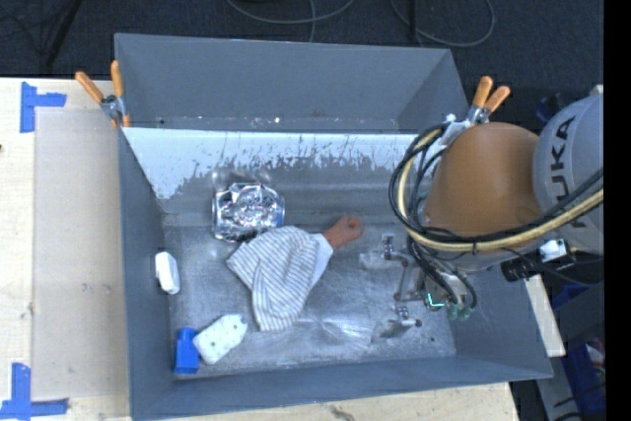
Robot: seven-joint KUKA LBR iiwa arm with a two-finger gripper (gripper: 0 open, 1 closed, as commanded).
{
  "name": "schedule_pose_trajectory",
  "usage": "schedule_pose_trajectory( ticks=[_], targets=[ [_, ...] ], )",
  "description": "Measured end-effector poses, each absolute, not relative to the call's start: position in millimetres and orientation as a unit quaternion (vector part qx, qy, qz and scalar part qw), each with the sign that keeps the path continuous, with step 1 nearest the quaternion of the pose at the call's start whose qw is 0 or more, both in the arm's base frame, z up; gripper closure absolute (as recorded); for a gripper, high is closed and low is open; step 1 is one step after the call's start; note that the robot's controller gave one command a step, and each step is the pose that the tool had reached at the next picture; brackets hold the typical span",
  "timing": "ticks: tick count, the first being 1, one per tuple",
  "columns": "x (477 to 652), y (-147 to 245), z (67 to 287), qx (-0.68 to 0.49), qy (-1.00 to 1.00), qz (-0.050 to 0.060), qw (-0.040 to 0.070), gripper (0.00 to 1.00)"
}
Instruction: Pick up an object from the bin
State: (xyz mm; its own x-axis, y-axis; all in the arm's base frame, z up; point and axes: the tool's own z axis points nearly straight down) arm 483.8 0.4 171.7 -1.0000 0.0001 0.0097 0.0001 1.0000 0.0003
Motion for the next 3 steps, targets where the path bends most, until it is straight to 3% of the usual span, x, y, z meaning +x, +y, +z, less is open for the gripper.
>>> schedule_pose_trajectory(
  ticks=[1,2,3],
  targets=[
    [485.6,0.4,175.2,0.000,-1.000,0.000,0.001,0.00],
    [552.2,22.1,154.3,0.026,-1.000,0.000,-0.001,0.00],
    [556.6,29.9,137.0,0.062,-0.998,0.000,0.000,0.00]
  ],
)
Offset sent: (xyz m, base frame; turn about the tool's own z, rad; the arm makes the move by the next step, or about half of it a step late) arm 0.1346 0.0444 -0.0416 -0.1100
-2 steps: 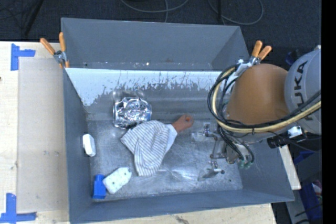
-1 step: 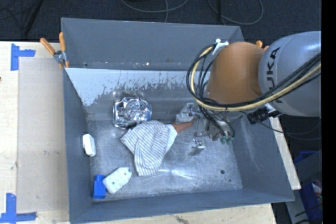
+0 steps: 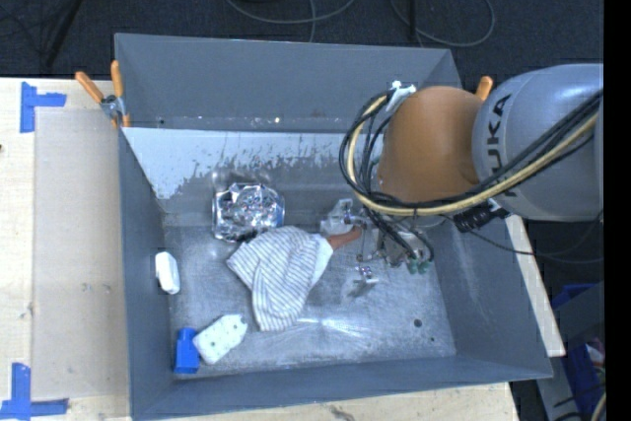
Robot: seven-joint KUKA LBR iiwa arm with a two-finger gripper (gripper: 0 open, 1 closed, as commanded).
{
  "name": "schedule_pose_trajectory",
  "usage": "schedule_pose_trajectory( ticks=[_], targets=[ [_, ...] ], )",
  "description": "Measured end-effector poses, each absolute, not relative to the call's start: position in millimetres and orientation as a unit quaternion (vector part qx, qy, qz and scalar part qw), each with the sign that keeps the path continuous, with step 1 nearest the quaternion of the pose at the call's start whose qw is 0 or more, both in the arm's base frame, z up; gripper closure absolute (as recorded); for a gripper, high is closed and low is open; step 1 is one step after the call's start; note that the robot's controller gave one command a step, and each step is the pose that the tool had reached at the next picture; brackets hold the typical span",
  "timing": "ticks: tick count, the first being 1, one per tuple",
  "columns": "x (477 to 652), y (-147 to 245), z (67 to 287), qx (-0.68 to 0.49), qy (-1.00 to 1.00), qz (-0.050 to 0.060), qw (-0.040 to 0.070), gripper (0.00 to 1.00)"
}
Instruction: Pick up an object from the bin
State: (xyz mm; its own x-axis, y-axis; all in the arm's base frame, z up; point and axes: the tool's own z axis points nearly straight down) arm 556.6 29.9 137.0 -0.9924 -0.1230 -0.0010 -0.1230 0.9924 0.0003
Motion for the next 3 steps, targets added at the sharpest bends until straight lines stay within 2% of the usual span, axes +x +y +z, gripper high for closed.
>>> schedule_pose_trajectory(
  ticks=[1,2,3],
  targets=[
    [553.2,25.8,143.7,-0.113,0.994,0.000,-0.001,0.00],
    [563.1,39.6,91.6,-0.153,0.988,0.000,0.004,0.00],
    [573.2,27.1,82.3,-0.197,0.980,-0.001,0.013,1.00]
  ],
)
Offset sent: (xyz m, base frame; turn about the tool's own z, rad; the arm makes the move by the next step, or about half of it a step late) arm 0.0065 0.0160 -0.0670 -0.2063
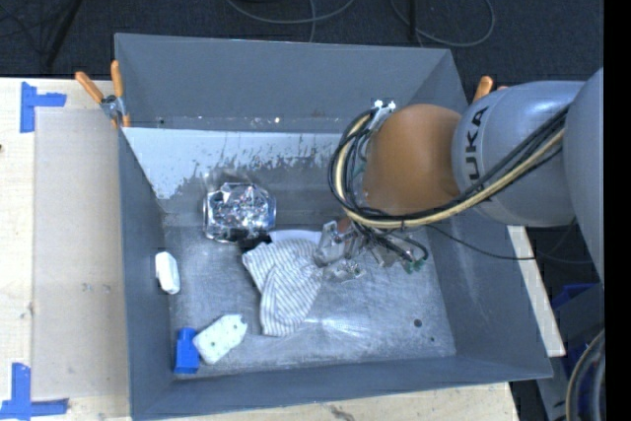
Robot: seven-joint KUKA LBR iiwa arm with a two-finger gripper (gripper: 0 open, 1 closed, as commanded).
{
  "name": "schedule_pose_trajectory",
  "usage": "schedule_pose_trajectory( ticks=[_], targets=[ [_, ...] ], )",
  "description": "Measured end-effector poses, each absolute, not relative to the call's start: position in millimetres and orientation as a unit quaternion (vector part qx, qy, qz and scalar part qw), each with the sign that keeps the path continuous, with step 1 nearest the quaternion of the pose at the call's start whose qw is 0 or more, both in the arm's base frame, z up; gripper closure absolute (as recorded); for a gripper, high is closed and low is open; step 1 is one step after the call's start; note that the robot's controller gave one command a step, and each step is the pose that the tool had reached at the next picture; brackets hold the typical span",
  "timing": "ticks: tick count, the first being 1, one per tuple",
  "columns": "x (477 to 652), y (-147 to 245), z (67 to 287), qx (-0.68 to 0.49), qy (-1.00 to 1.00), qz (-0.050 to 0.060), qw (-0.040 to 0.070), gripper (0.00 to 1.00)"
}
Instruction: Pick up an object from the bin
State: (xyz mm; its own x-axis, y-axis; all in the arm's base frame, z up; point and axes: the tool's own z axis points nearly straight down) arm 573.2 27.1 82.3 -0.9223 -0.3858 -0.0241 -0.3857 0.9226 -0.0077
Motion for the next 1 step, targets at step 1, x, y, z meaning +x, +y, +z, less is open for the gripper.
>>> schedule_pose_trajectory(
  ticks=[1],
  targets=[
    [573.2,27.1,82.3,-0.197,0.980,-0.001,0.013,1.00]
  ],
)
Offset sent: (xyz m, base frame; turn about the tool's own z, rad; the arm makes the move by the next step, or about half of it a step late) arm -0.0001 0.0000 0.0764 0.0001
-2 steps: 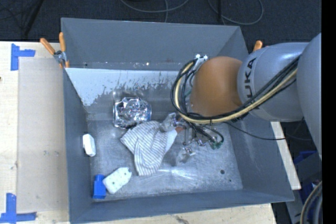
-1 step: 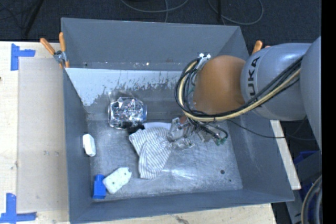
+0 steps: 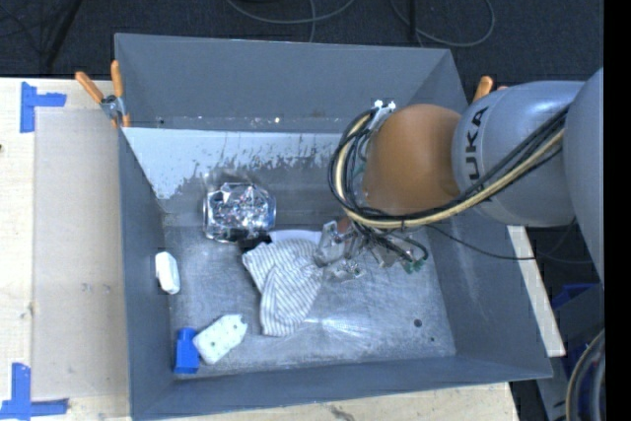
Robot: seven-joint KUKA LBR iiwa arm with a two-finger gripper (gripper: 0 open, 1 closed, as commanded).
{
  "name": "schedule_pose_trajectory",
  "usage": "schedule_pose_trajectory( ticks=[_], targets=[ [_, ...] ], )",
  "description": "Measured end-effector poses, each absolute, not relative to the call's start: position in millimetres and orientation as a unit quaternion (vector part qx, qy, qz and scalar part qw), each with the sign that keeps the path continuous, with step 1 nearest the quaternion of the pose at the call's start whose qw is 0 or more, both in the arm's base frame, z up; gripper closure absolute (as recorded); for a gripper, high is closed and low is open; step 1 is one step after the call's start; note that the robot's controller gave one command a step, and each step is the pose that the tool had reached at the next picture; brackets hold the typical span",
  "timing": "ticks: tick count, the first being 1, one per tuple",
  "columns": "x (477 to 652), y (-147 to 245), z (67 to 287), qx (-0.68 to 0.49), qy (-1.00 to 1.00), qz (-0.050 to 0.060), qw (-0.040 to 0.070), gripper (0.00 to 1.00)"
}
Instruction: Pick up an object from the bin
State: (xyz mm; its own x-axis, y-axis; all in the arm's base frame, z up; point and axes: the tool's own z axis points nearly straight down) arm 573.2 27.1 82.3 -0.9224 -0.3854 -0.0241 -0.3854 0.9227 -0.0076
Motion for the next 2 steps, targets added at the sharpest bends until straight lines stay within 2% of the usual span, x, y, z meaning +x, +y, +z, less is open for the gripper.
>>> schedule_pose_trajectory(
  ticks=[1,2],
  targets=[
    [570.8,26.6,84.7,-0.197,0.980,-0.001,0.008,1.00],
    [566.4,26.9,100.2,-0.197,0.980,0.000,0.000,1.00]
  ],
)
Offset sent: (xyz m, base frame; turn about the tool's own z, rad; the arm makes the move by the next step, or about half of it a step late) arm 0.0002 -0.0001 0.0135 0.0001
